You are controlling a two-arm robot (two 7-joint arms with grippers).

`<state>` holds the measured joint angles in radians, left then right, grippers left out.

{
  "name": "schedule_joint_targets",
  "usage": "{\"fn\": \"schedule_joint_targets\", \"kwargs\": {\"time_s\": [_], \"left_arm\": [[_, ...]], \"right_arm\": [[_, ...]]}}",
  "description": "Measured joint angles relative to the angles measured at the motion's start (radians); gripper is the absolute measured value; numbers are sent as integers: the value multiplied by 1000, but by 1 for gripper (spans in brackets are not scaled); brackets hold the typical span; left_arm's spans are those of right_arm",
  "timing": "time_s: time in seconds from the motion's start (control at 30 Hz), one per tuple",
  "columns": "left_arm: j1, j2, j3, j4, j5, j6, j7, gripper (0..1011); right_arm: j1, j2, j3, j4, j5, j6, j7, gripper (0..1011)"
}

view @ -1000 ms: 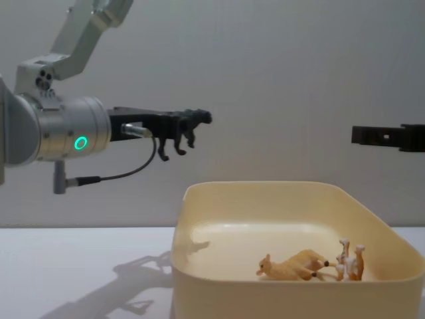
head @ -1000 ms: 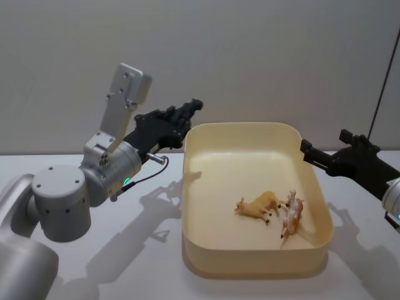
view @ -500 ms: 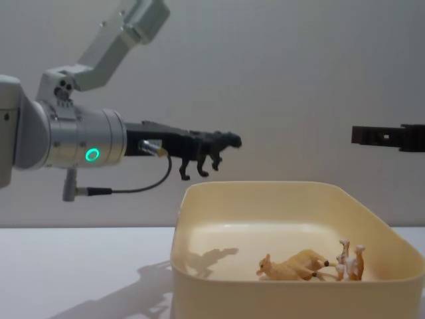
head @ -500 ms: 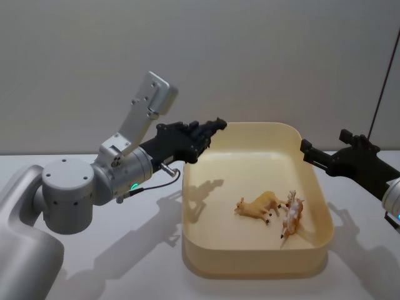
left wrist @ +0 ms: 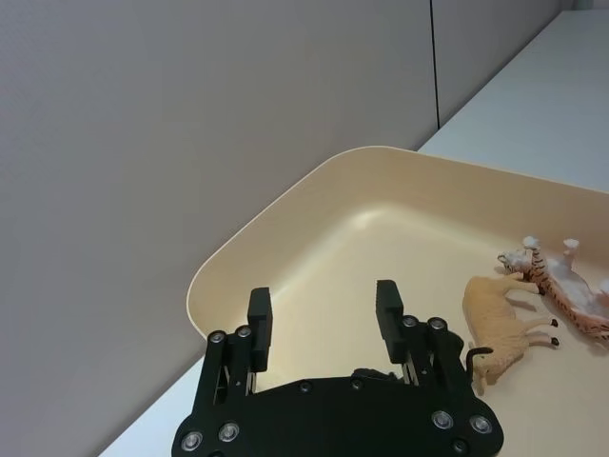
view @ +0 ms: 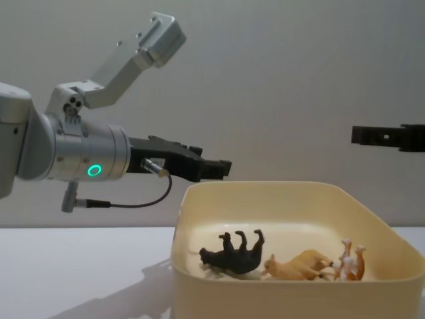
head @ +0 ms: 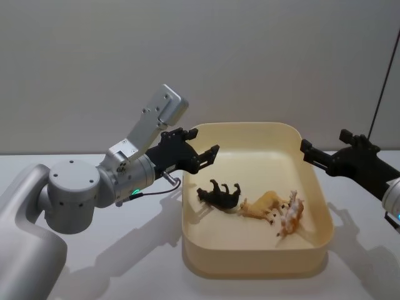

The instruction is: Pick up the toy alternately with two hands and place it into the central storage box.

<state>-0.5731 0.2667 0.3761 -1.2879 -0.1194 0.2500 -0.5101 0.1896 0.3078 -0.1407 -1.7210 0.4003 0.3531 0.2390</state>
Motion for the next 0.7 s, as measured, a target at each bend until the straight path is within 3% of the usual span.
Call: {"fn": "schedule_joint_targets", "kwargs": {"time_s": [0.1,0.4,0.7], "left_arm": [[-2,0,2,6,10,-2,-6,724],[-6,-1,5,15,25,-6,-16,970],[-7,-1,7,19,32,-7,-20,1001]], "right_arm": [[0,0,0,0,0,0,0,1001],[0,0,0,0,0,0,0,1001],[0,0,0,0,0,0,0,1001]]}}
